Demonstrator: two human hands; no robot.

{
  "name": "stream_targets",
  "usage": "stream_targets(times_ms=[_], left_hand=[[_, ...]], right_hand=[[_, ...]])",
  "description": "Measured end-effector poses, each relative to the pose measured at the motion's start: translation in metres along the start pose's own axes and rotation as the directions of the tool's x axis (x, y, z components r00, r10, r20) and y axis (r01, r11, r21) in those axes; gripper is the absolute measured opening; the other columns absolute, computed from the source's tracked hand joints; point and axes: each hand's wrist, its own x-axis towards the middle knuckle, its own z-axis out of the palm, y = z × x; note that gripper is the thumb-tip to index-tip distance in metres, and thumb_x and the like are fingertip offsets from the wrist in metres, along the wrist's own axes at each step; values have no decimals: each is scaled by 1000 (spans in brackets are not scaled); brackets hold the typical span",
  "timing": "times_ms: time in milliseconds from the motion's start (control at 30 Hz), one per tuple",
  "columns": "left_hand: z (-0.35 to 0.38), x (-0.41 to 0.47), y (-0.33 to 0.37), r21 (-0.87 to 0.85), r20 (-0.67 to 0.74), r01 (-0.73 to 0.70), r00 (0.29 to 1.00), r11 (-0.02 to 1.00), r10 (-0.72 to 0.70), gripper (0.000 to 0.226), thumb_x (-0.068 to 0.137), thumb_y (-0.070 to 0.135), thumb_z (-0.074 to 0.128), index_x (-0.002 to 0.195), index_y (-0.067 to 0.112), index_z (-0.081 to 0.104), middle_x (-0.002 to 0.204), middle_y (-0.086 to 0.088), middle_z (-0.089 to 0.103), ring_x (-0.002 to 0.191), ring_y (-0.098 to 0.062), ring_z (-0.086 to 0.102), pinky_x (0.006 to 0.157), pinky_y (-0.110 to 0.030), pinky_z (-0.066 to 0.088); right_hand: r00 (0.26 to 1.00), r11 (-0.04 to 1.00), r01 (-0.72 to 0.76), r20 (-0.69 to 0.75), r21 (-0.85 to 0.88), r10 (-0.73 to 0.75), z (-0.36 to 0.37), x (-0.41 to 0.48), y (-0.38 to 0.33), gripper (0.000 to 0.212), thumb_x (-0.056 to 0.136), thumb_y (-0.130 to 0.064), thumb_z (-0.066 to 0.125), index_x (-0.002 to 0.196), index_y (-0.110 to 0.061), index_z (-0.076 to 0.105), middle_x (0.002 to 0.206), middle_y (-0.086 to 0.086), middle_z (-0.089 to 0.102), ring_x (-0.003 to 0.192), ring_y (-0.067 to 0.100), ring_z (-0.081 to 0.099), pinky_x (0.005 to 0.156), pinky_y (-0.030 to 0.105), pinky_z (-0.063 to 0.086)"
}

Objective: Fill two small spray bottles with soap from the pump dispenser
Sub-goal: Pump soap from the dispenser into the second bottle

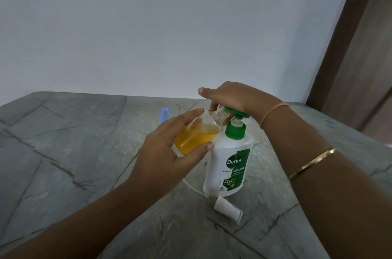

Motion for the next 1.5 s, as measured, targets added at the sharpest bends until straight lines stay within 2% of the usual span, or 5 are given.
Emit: stream_targets(times_ms=[167, 500, 700, 1000, 1500], left_hand=[[2, -2, -2, 0, 5, -6, 1000, 1000, 6, 46, 67, 67, 50, 111, 65, 34, 100, 54, 39, 105, 25, 38, 73, -9, 37], [1, -1, 0, -2, -13, -6, 1000, 1000, 6, 48, 65, 68, 50, 110, 68, 33, 102, 50, 39, 101, 21, 43, 77, -15, 43], [1, 0, 1, -9, -5, -1, 1000, 1000, 1, 48, 66, 67, 51, 111, 67, 33, 103, 49, 42, 106, 17, 43, 78, -16, 44], [1, -1, -1, 12, 19, -6, 1000, 1000, 6, 46, 68, 66, 50, 110, 70, 32, 105, 60, 34, 106, 26, 36, 73, -8, 36], [0, -2, 5, -11, 6, 17, 1000, 1000, -17, 50, 68, 64, 62, 109, 64, 32, 104, 45, 36, 98, 15, 43, 76, -18, 44]], right_hand=[[1000, 1000, -14, 1, -10, 14, 4, -4, 0, 52, 95, -55, 36, 102, -8, 59, 64, 1, 56, 34, 3, 52, 51, 23, 36], [999, 996, 17, -49, -86, -21, -4, -2, -3, 56, 95, -54, 36, 98, -6, 64, 71, 1, 59, 50, 10, 52, 49, 22, 35], [999, 998, -1, -40, -57, -1, -1, -1, -1, 55, 95, -54, 34, 100, -7, 62, 64, -1, 57, 24, -1, 46, 42, 18, 33], [1000, 1000, -14, -3, -24, 14, 4, -2, 2, 53, 95, -55, 35, 108, -9, 58, 67, -1, 57, 41, 4, 54, 51, 23, 36], [999, 1000, 9, -43, -24, -10, 0, 1, 1, 52, 95, -54, 37, 102, -7, 59, 68, 1, 60, 49, 9, 56, 52, 23, 40]])
